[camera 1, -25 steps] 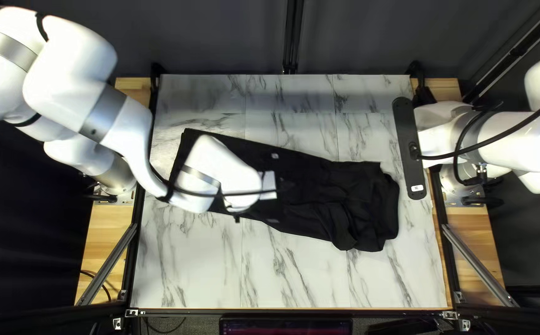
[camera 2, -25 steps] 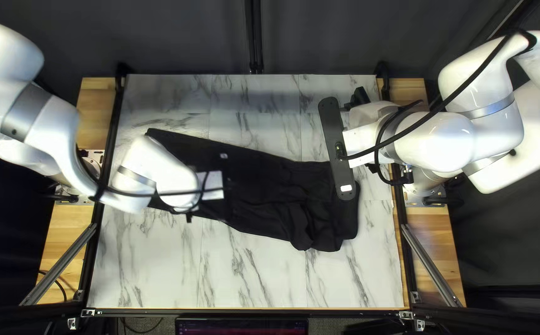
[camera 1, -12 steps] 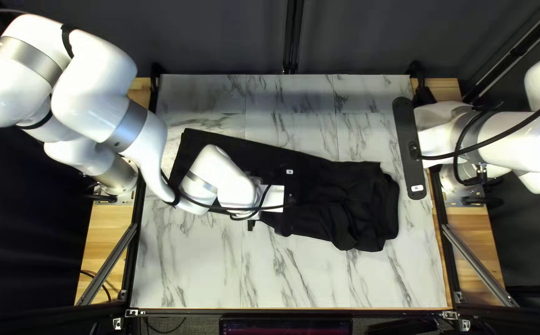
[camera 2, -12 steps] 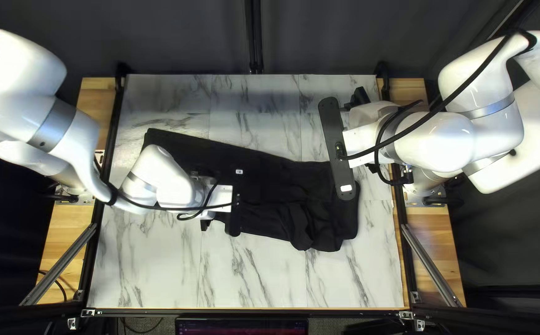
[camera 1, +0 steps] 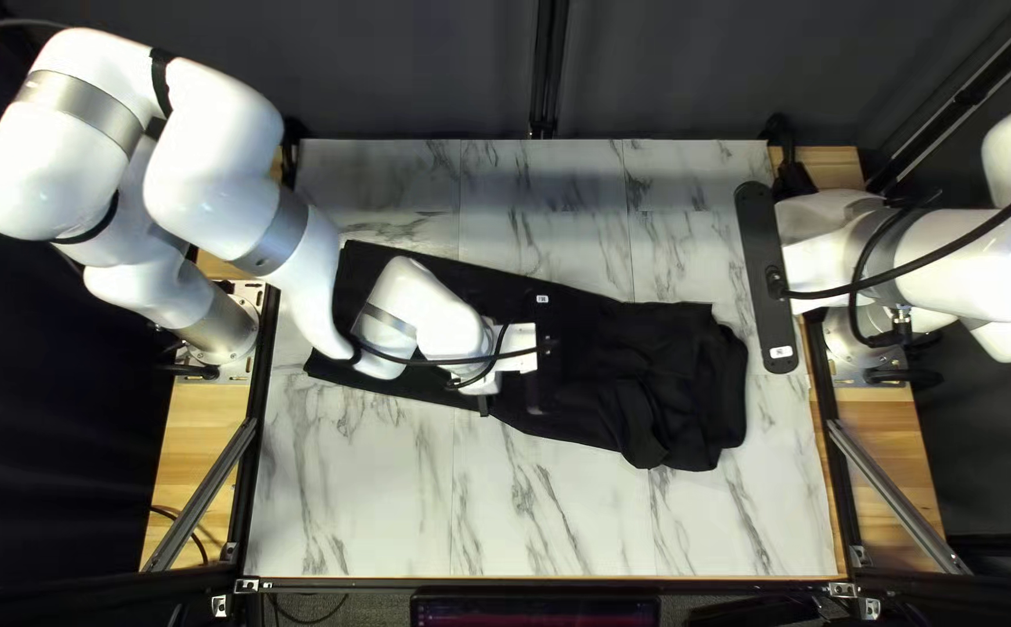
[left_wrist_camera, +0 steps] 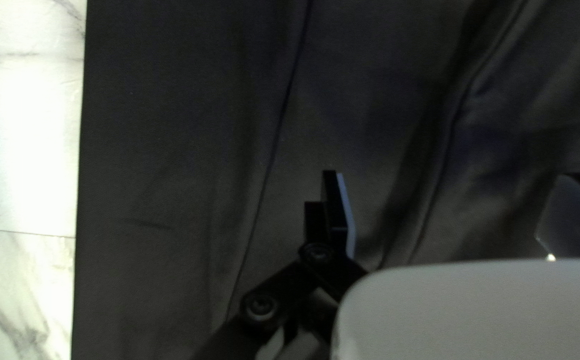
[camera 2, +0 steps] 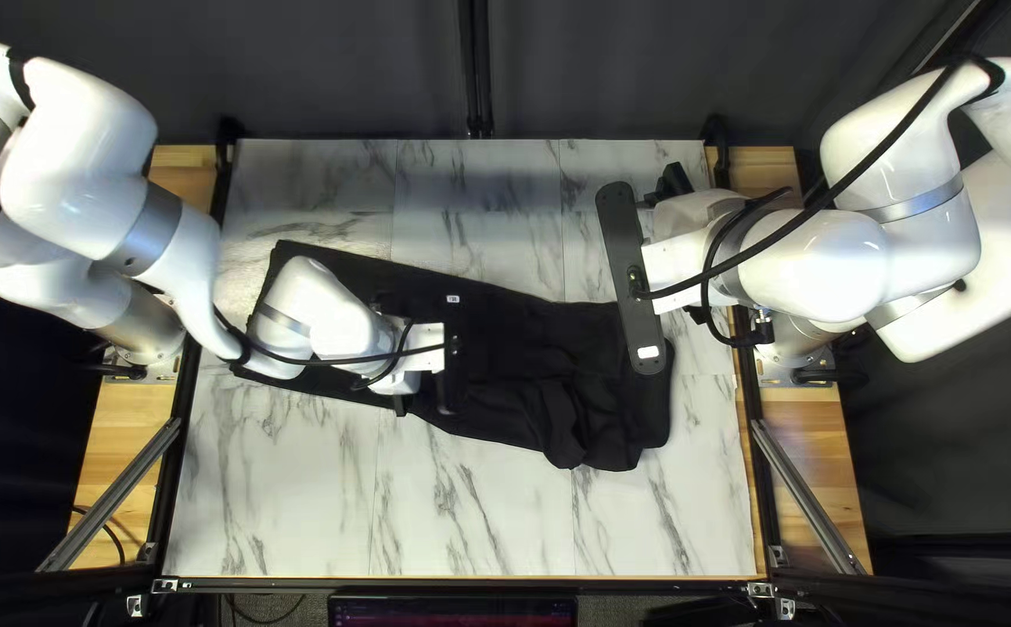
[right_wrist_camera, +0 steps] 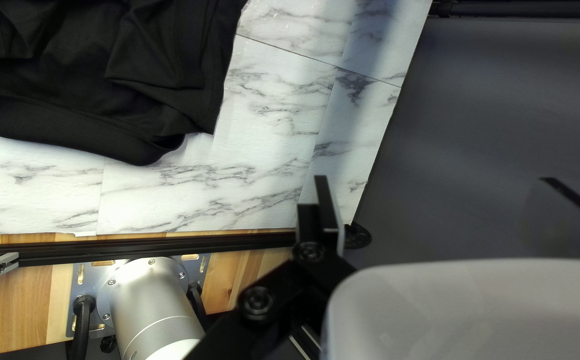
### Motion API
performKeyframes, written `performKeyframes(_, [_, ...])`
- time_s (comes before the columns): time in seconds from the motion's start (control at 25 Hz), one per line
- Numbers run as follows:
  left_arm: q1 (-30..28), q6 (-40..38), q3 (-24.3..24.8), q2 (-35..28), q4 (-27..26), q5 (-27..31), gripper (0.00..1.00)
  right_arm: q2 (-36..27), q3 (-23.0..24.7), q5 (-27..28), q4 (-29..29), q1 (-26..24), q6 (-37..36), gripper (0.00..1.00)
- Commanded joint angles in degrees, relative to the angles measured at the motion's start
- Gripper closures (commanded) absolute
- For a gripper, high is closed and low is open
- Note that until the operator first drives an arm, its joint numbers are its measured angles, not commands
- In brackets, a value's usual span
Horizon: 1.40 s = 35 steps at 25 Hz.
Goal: Fold t-shirt
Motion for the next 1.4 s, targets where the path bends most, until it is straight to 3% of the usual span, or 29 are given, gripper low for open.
performKeyframes(0.04, [-0.1, 0.7, -0.5, 0.5, -1.4, 0.4, 1.0, 0.0, 0.0, 0.0, 0.0, 0.0, 0.0, 0.0])
performKeyframes(0.4, [-1.0, 1.6, 0.2, -0.6, -4.6, 1.4, 1.0, 0.0, 0.0, 0.0, 0.0, 0.0, 0.0, 0.0])
performKeyframes(0.76, [-0.7, 6.1, -3.6, -3.1, -6.5, 8.4, 1.0, 0.0, 0.0, 0.0, 0.0, 0.0, 0.0, 0.0])
performKeyframes(1.08, [1.5, 10.2, -5.5, -2.9, -5.6, 10.6, 1.0, 0.0, 0.0, 0.0, 0.0, 0.0, 0.0, 0.0])
performKeyframes(1.28, [3.8, 10.8, -4.2, -2.0, -4.0, 8.6, 1.0, 0.0, 0.0, 0.0, 0.0, 0.0, 0.0, 0.0])
performKeyframes(1.32, [4.2, 10.5, -3.9, -1.6, -3.6, 8.0, 1.0, 0.0, 0.0, 0.0, 0.0, 0.0, 0.0, 0.0])
performKeyframes(1.4, [4.4, 10.0, -4.0, -0.9, -3.4, 7.6, 0.86, 0.0, 0.0, 0.0, 0.0, 0.0, 0.0, 0.0])
